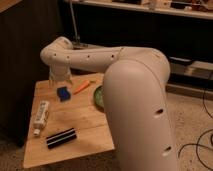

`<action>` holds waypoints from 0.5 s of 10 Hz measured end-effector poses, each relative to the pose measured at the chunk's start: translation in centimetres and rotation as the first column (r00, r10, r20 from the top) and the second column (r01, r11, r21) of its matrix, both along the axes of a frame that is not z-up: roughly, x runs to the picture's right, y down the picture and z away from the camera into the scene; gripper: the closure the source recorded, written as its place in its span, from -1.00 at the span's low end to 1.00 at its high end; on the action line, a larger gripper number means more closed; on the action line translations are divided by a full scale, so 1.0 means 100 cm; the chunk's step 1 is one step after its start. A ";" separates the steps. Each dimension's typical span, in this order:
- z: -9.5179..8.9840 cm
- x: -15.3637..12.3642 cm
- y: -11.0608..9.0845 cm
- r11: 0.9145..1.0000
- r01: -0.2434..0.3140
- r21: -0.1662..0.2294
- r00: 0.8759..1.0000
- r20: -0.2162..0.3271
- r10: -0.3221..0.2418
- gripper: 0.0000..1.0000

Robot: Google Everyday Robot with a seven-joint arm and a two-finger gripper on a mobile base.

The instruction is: Place the white sponge in the ceramic bowl

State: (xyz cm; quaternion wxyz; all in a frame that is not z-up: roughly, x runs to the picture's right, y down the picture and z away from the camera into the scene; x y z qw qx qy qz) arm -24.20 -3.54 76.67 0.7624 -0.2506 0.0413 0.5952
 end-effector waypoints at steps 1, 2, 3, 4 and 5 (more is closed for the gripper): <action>0.000 0.001 0.000 1.000 0.000 0.000 1.000 -0.002 0.000 -0.30; 0.001 0.002 0.000 1.000 0.000 0.000 1.000 -0.001 0.000 -0.30; 0.003 0.003 0.000 1.000 0.002 0.003 1.000 0.002 -0.002 -0.30; 0.008 0.007 -0.001 1.000 0.001 0.025 1.000 0.010 -0.002 -0.30; 0.019 0.014 -0.008 0.998 -0.011 0.055 0.999 0.039 0.009 -0.30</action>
